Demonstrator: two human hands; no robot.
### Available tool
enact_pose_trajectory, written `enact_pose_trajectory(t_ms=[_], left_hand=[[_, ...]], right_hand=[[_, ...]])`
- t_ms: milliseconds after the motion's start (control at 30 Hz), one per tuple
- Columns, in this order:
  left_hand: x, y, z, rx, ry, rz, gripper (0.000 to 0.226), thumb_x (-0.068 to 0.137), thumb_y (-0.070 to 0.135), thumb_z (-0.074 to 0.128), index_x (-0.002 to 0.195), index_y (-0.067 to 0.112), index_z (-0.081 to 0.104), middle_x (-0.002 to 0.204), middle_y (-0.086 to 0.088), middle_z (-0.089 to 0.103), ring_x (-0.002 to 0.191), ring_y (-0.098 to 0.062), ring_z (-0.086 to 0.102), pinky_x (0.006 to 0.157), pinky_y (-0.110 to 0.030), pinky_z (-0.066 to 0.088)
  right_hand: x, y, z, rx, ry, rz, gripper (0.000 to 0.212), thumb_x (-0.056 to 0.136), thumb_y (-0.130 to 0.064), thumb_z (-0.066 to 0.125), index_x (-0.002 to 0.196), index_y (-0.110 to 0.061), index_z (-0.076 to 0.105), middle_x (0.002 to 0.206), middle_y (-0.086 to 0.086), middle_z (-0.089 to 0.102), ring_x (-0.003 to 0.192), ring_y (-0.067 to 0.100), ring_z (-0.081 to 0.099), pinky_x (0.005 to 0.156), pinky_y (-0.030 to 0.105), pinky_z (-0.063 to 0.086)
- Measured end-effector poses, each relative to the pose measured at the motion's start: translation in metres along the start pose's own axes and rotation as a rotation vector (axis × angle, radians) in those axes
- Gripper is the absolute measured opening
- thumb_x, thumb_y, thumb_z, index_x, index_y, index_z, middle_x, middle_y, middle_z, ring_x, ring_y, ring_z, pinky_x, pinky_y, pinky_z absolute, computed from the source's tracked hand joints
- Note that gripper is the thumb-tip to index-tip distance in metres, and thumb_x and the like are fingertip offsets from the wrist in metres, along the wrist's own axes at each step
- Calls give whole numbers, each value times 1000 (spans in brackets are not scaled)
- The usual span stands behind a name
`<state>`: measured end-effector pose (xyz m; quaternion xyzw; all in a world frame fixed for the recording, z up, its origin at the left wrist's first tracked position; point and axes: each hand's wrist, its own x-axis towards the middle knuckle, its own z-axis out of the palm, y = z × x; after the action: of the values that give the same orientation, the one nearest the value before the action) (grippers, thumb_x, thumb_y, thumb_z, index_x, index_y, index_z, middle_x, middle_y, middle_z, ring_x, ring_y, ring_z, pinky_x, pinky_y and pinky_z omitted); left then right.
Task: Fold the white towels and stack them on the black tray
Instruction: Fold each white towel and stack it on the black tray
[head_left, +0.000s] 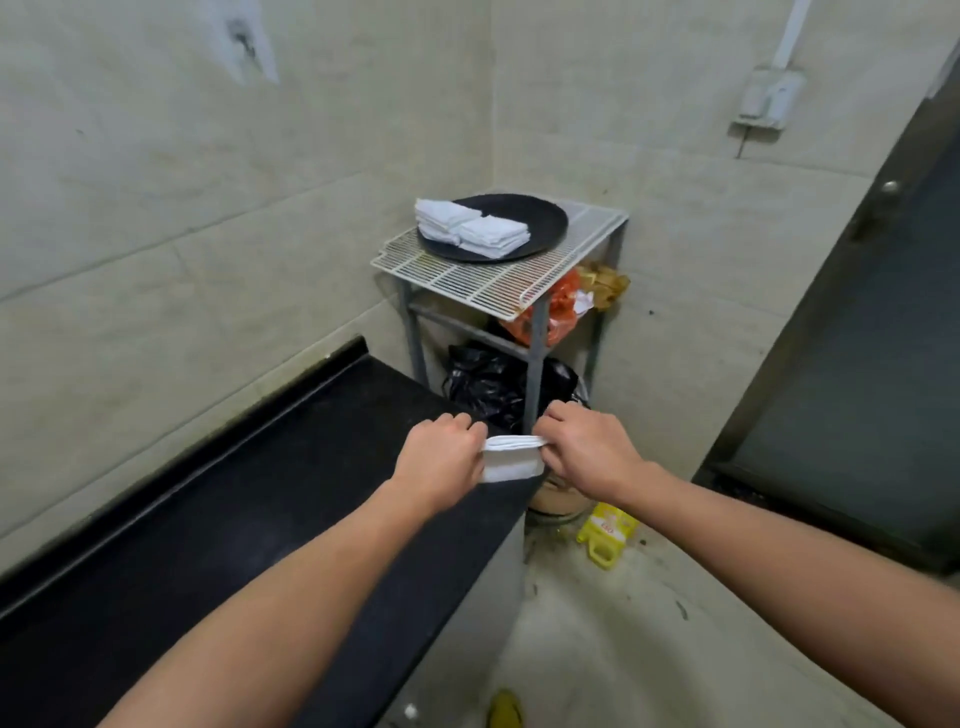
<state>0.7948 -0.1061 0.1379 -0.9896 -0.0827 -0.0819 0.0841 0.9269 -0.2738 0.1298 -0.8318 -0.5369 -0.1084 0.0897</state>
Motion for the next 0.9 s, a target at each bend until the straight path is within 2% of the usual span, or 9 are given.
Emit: enact_pose_trajectory(t_ms=[100, 233, 333, 467, 567, 700, 833, 900], left_hand=[[70, 0, 5, -70, 49, 81, 14, 81, 26, 60, 83, 13, 57, 82, -6, 60, 75, -29, 60, 56, -37, 44], [152, -3, -1, -100, 80, 131, 19, 90, 30, 49, 96, 13, 56, 98, -5, 59, 92, -27, 57, 64, -35, 40], [218, -12, -8, -170, 113, 146, 19, 87, 29, 50, 92, 12, 56, 95, -6, 60, 92, -30, 58, 67, -36, 44], [285, -22, -18, -247, 143, 122, 17, 84, 30, 52, 87, 14, 53, 94, -5, 60, 93, -30, 57, 68, -37, 43], [332, -29, -19, -251, 169, 80, 16, 86, 31, 51, 88, 14, 53, 92, -4, 59, 90, -27, 57, 66, -36, 42], [384, -40, -17, -255, 206, 1, 17, 87, 30, 51, 88, 14, 57, 87, -2, 60, 84, -23, 57, 62, -35, 44], [427, -46, -9, -249, 229, -146, 16, 88, 31, 51, 90, 16, 58, 88, 0, 61, 83, -20, 57, 65, -36, 46], [442, -47, -5, -298, 245, -251, 14, 88, 31, 54, 88, 17, 57, 87, 2, 61, 80, -17, 54, 64, -31, 41]], right_hand=[[28, 52, -4, -18, 2, 76, 9, 80, -23, 62, 85, -16, 65, 85, 3, 56, 80, 28, 60, 51, 36, 47], [73, 107, -24, -39, 21, 142, 13, 87, -27, 56, 91, -17, 63, 94, 3, 56, 91, 27, 58, 59, 38, 46], [113, 149, -43, -41, 86, 183, 14, 86, -27, 60, 91, -15, 65, 93, 7, 60, 90, 32, 60, 61, 38, 47], [156, 196, -56, -8, 121, 253, 18, 86, -27, 59, 98, -16, 67, 103, 6, 63, 98, 31, 60, 68, 35, 46], [192, 232, -65, -29, 140, 237, 21, 89, -27, 56, 104, -16, 66, 104, 5, 62, 98, 28, 59, 66, 33, 41], [245, 282, -60, 32, 149, 178, 15, 89, -27, 55, 96, -19, 65, 99, -1, 62, 91, 22, 59, 62, 28, 33], [300, 328, -45, 157, 170, 96, 14, 88, -30, 56, 97, -24, 65, 99, -4, 64, 91, 20, 59, 67, 31, 43], [323, 345, -38, 233, 139, 64, 14, 88, -30, 56, 97, -24, 65, 98, -4, 65, 90, 19, 59, 71, 34, 47]])
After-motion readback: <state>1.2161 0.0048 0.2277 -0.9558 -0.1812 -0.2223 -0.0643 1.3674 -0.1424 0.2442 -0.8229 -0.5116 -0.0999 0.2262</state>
